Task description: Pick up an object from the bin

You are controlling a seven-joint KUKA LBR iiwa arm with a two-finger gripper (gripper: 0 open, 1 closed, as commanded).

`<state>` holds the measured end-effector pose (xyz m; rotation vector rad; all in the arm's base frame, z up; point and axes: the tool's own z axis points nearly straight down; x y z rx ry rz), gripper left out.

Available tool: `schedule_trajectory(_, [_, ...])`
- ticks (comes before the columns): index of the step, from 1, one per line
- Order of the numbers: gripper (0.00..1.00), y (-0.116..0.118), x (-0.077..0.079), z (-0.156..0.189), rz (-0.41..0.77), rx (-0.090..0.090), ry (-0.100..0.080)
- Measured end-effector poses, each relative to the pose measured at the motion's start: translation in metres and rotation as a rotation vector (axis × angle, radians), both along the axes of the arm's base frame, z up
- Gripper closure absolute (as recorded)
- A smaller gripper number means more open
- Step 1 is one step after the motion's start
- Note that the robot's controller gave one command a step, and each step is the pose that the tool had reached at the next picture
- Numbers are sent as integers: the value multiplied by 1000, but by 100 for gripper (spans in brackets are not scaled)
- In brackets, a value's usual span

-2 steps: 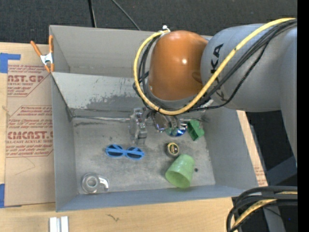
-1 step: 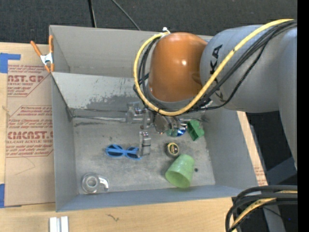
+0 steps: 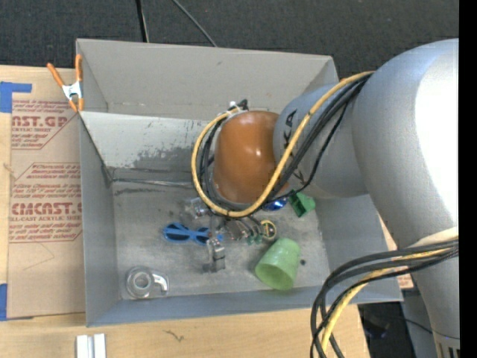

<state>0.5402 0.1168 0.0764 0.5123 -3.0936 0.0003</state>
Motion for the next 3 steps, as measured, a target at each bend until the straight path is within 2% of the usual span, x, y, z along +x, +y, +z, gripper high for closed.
schedule_trajectory(1, [0, 14, -49, 3, 10, 3, -2])
schedule_trajectory(2, [100, 13, -47, 3, 7, 3, -5])
schedule_trajectory(3, [100, 10, -21, 158, -13, 3, -17])
